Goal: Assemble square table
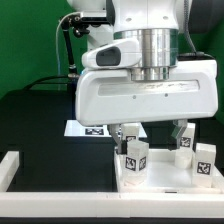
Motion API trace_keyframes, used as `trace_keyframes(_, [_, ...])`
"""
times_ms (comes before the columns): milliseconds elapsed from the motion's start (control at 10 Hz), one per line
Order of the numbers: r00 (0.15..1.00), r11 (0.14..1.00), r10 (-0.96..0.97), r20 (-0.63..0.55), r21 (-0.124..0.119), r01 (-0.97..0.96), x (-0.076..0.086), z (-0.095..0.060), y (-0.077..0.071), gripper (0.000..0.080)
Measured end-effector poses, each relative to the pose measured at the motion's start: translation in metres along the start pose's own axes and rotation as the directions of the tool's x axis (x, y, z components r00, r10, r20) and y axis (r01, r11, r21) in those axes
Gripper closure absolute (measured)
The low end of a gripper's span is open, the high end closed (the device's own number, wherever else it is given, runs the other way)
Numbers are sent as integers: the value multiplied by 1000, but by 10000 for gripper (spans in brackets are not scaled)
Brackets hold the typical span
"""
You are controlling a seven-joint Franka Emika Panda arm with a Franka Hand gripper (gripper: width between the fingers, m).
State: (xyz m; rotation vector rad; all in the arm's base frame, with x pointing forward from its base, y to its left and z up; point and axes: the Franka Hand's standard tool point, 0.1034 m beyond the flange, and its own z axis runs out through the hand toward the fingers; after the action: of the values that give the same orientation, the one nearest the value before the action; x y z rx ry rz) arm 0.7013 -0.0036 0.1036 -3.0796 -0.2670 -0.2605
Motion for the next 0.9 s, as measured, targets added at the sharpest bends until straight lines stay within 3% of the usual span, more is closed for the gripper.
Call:
trace_keyframes(200, [990,990,-142,5,1,142,-3,1,2,151])
trace_keyframes(400, [951,953,-302,70,47,300,-31,6,3,150])
trace_keyframes(700, [908,912,-410,87,76,404,-56,13,-7,150])
trace_keyframes(900, [910,912,-409,70,53,406,-57,28,-7,150])
